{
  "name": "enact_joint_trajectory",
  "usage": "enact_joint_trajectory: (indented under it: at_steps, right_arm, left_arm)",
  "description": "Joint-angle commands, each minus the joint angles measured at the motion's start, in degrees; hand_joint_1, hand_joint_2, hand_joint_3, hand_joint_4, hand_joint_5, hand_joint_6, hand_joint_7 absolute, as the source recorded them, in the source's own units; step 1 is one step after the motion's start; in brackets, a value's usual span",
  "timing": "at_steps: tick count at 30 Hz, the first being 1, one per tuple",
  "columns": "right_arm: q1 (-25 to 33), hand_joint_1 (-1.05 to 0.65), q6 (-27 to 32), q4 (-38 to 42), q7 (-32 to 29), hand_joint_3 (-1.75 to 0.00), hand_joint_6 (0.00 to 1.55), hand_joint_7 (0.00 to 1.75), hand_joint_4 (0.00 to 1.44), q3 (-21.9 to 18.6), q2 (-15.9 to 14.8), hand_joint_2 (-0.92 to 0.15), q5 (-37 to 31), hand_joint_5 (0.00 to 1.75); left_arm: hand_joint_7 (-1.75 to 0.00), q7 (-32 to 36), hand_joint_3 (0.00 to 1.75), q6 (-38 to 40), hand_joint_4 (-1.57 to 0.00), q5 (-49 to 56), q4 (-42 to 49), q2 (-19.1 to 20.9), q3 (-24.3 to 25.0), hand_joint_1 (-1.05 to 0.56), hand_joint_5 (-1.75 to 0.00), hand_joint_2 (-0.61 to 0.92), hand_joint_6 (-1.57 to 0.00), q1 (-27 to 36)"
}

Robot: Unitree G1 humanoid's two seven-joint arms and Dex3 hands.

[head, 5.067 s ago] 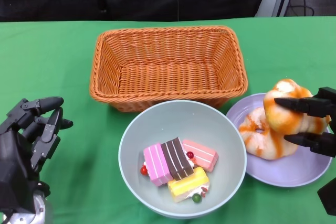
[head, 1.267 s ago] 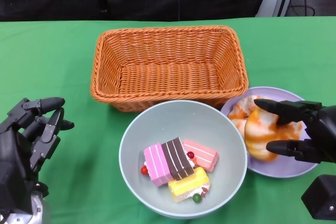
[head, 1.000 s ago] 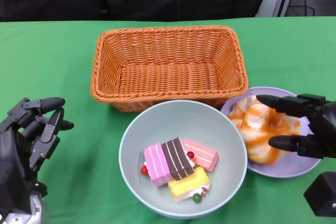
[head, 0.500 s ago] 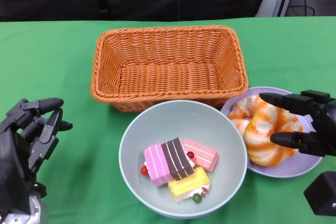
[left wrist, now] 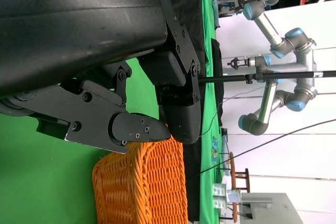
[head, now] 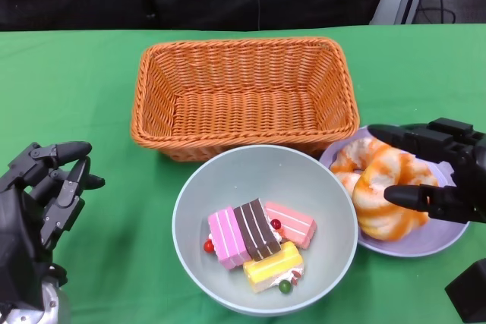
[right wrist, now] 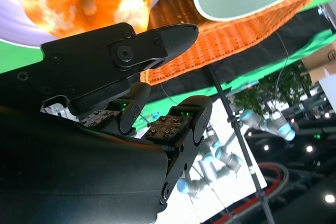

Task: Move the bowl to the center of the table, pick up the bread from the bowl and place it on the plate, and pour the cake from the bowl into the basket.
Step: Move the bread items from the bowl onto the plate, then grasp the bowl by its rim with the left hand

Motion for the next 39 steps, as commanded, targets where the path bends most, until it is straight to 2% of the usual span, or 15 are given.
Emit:
enact_joint_trajectory:
  at_steps: [1,4,6,9,10,12,16,24,33,39]
  right_arm:
    - [1.0,-0.70,0.3,-0.2,0.5,-0.10,0.68,0.00,0.87,-1.6,0.6,-0.92,2.4,0.26]
    - [1.4,-0.68,1.0,0.3,1.9,-0.08,0.67,0.00,0.86,-2.2,1.3,-0.92,4.3,0.25]
    - [1.6,-0.65,1.4,0.6,3.0,-0.06,0.66,0.00,0.86,-2.6,1.7,-0.92,5.3,0.24]
    - [1.7,-0.63,1.8,1.0,4.7,-0.05,0.64,0.00,0.85,-3.3,2.2,-0.92,6.8,0.23]
    - [1.8,-0.62,2.5,0.7,5.4,-0.05,0.64,0.00,0.85,-3.9,2.7,-0.92,8.1,0.23]
    - [2.1,-0.60,3.9,0.0,6.6,-0.04,0.62,0.00,0.82,-4.9,3.3,-0.92,10.0,0.21]
    - [1.9,-0.57,4.6,-0.6,8.3,-0.04,0.60,0.00,0.79,-6.4,3.8,-0.92,12.3,0.19]
    - [1.3,-0.57,3.9,-0.7,10.2,-0.05,0.55,0.00,0.73,-8.1,4.0,-0.92,14.1,0.15]
    - [1.2,-0.56,4.4,-0.6,10.8,-0.01,0.54,0.00,0.72,-9.0,4.7,-0.92,14.8,0.14]
    - [1.2,-0.53,5.3,-0.8,12.0,0.00,0.53,0.00,0.73,-9.5,5.8,-0.91,15.5,0.13]
  left_arm:
    - [-0.60,-1.6,0.24,-1.5,-0.85,0.6,-1.3,2.2,-0.7,-0.25,-1.09,0.92,-0.99,0.8]
    - [-0.24,-4.2,0.27,-4.3,-0.87,1.9,-2.6,3.8,-2.2,-0.24,-0.80,0.92,-1.06,1.5]
    - [-0.09,-5.8,0.24,-6.5,-0.90,2.9,-3.3,5.1,-3.2,-0.25,-0.60,0.92,-1.07,2.1]
    - [-0.01,-6.4,0.16,-8.9,-0.94,5.1,-3.8,6.7,-4.7,-0.28,-0.32,0.92,-1.00,2.6]
    - [-0.01,-7.6,0.15,-9.6,-0.95,5.4,-4.5,7.3,-5.5,-0.28,-0.28,0.92,-0.99,3.0]
    - [0.00,-9.9,0.10,-11.2,-0.89,5.3,-5.4,8.2,-6.8,-0.31,-0.15,0.92,-0.87,3.6]
    - [0.00,-10.8,0.05,-14.4,-0.84,6.9,-6.1,9.6,-8.5,-0.34,-0.06,0.92,-0.80,4.3]
    - [0.00,-5.5,0.03,-20.1,-0.75,16.3,-6.2,11.6,-9.8,-0.39,0.00,0.92,-0.71,5.2]
    - [0.00,7.2,0.08,-23.2,-0.66,33.2,-9.8,14.2,-10.3,-0.40,0.00,0.92,-0.59,6.7]
    - [0.00,22.3,0.09,-25.5,-0.60,49.7,-13.0,16.0,-9.7,-0.39,0.00,0.92,-0.53,6.7]
